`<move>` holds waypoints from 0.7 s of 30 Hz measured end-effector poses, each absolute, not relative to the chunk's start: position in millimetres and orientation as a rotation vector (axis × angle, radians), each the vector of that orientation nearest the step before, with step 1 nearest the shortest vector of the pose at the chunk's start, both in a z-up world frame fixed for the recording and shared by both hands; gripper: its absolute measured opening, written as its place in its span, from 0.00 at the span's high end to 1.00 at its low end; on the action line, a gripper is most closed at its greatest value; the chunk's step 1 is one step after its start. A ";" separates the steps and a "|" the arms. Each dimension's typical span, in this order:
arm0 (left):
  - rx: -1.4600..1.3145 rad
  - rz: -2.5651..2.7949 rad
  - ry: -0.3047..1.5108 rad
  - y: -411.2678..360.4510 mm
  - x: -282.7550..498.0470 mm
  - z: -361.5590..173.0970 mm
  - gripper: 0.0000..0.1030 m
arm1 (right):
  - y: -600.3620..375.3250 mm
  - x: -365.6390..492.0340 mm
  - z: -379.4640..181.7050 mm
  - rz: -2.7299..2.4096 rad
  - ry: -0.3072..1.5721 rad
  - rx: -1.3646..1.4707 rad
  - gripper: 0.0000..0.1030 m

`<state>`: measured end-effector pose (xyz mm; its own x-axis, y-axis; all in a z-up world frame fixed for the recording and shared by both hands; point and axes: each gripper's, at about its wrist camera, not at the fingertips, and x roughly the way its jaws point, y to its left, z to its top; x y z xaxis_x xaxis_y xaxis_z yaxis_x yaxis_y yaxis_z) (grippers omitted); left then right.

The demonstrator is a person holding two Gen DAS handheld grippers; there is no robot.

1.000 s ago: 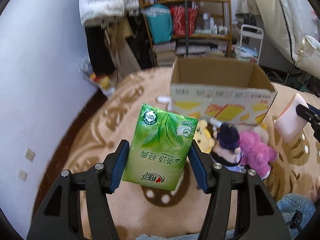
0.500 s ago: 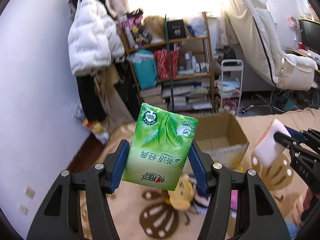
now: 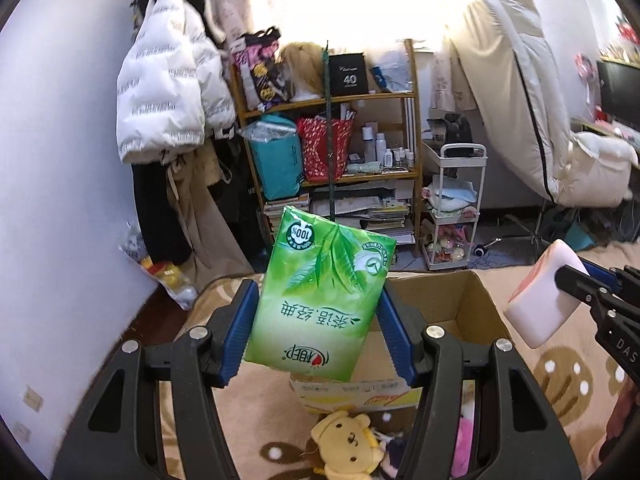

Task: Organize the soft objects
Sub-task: 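Carry both items over the box and open both tools to drop them in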

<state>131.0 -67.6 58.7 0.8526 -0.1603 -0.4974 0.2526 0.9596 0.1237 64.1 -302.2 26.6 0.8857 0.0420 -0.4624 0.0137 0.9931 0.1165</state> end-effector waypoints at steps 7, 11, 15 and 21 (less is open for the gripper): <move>0.175 -0.224 0.545 -68.8 158.7 33.8 0.43 | -293.1 88.6 14.9 0.032 0.493 0.082 0.79; 0.172 -0.236 0.564 -72.0 169.7 22.4 0.43 | -289.5 100.9 6.0 0.041 0.504 0.081 0.78; 0.135 -0.280 0.601 -73.5 183.2 10.4 0.43 | -287.2 113.3 -1.4 0.065 0.511 0.100 0.78; 0.116 -0.320 0.688 -82.6 199.3 -16.6 0.43 | -284.2 126.3 -17.4 0.090 0.547 0.102 0.78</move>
<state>199.3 -82.6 -16.6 0.7261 -0.2519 -0.6397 0.3278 0.9447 0.0001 126.3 -284.2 -17.4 0.8503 0.1130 -0.5140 -0.0584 0.9909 0.1211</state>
